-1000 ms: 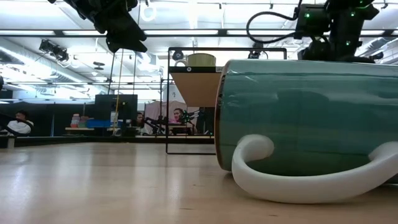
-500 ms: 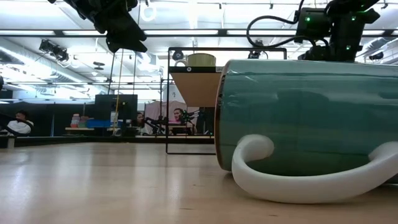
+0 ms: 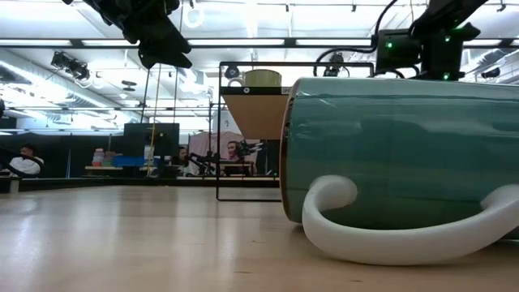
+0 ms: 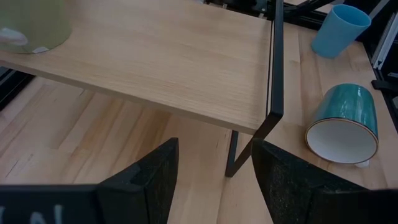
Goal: Place coffee mugs
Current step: Put the light green mug on the shelf
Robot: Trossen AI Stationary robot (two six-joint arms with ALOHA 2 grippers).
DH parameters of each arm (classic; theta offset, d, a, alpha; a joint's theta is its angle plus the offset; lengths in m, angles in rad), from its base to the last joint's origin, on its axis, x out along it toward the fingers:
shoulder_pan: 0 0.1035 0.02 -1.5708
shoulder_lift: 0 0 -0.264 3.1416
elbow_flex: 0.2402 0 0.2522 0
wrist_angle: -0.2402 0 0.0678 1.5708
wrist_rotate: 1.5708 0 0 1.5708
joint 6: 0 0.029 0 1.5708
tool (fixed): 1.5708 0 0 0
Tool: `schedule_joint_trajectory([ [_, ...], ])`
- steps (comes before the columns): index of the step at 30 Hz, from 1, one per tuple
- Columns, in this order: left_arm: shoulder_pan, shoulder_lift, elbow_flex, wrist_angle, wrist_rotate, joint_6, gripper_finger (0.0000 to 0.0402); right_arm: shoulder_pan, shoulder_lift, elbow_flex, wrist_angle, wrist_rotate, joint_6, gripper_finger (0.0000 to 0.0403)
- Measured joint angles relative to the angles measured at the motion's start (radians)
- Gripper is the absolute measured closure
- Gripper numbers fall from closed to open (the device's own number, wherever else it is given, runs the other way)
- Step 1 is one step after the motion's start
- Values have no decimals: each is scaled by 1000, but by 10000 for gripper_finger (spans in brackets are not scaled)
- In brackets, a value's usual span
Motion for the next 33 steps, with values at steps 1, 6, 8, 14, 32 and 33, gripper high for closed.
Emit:
schedule_joint_trajectory([
  [1,0,0,0,0,0,0,191,0,8,0,0,0,0,299],
  [6,0,0,0,0,0,0,191,0,19,0,1,0,0,348],
  [8,0,0,0,0,0,2,191,0,18,0,-7,-3,1,369],
  [14,0,0,0,0,0,9,191,0,17,47,-27,-8,-2,379],
  [32,0,0,0,0,0,7,191,1,84,517,-293,-11,-107,373],
  [33,0,0,0,0,0,7,191,3,103,556,-298,-10,-119,372],
])
